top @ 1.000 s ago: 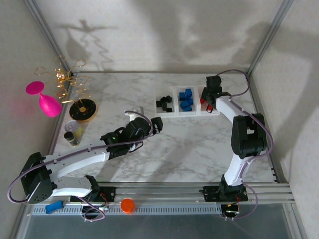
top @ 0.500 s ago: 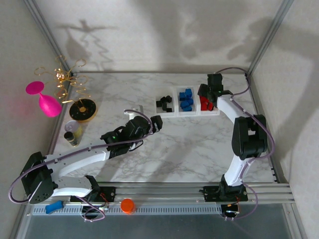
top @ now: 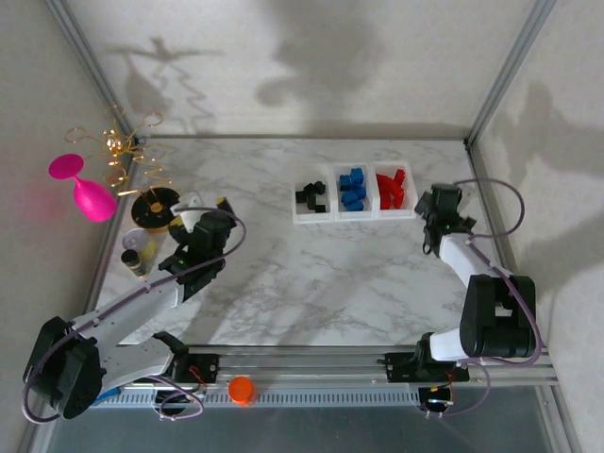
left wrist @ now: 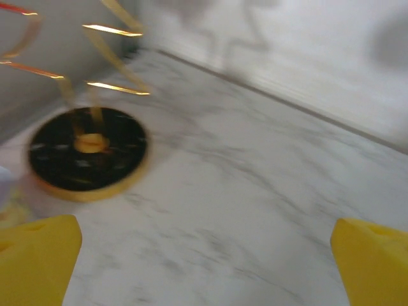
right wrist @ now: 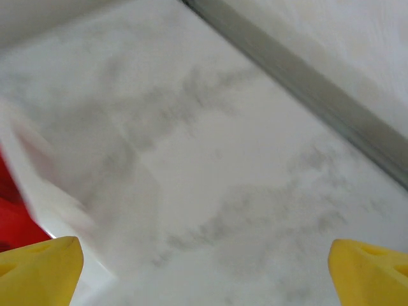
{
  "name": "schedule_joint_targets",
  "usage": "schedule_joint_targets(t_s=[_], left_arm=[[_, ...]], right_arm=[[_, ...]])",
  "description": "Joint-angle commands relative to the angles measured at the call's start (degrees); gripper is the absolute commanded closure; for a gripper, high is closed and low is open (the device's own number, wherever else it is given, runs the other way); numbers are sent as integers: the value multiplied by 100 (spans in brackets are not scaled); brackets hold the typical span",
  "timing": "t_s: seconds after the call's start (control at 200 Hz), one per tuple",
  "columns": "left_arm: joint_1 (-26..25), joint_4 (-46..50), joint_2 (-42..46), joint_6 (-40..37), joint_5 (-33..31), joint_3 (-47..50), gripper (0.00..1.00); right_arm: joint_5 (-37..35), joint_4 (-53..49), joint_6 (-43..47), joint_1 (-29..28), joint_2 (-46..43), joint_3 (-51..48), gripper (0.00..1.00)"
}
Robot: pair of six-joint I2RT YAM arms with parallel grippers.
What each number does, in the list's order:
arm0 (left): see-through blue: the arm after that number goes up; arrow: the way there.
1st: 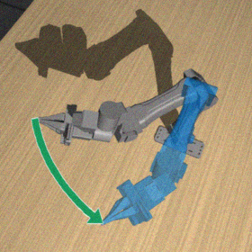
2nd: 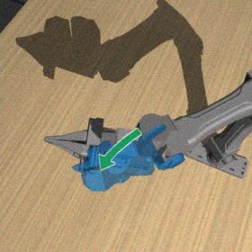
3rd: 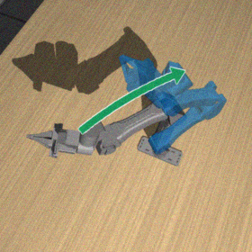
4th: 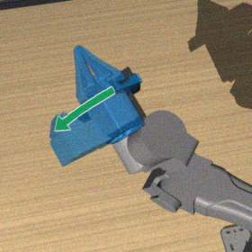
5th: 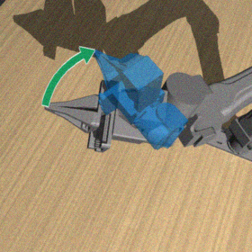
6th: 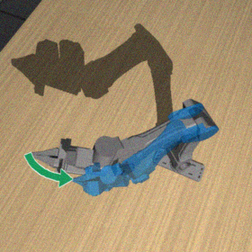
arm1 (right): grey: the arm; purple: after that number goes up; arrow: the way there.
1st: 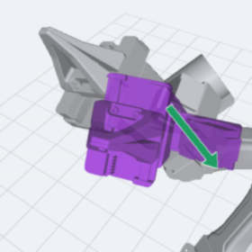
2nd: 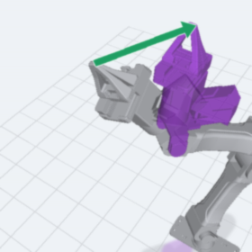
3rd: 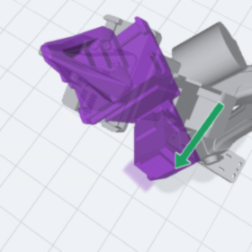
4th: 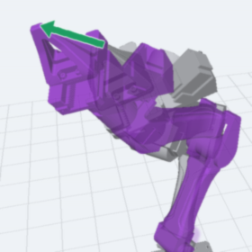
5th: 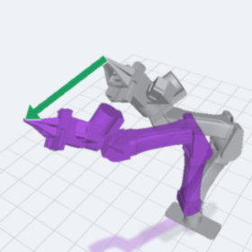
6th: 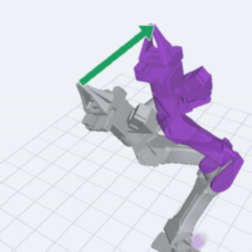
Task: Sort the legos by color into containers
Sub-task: Reset both arms
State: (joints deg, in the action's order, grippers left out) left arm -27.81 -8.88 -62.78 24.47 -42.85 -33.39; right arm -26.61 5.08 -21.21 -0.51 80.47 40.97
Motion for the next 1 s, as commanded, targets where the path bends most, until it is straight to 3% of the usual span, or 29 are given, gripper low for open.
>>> schedule_joint_targets(t_s=[0.0,0.09,0.14,0.26,0.396,0.556,0.611,0.996], left_arm=[[550,-1821,120,-944,-464,815,1],[968,-3264,-103,-1194,36,1530,0],[1157,-3276,-164,-1229,366,1500,0],[1497,-4692,-561,-1693,956,1921,0],[2091,-5347,-1429,-1570,1668,2000,0],[2403,-6389,-2253,-1765,2808,2117,0],[2433,-6787,-2542,-1895,3126,2168,0],[2351,-6630,-2550,-1998,3107,2088,0]], right_arm=[[-293,1571,480,-17,-112,-673,1],[-115,2365,723,-18,-59,-1049,1],[71,2885,876,-11,0,-1232,1],[931,4449,1249,-18,200,-1807,1],[1345,5268,1526,27,460,-2062,1],[1777,7459,1869,-61,886,-3052,1],[1784,6779,1836,-69,754,-2845,1],[1790,6884,1906,-117,787,-2863,1]])
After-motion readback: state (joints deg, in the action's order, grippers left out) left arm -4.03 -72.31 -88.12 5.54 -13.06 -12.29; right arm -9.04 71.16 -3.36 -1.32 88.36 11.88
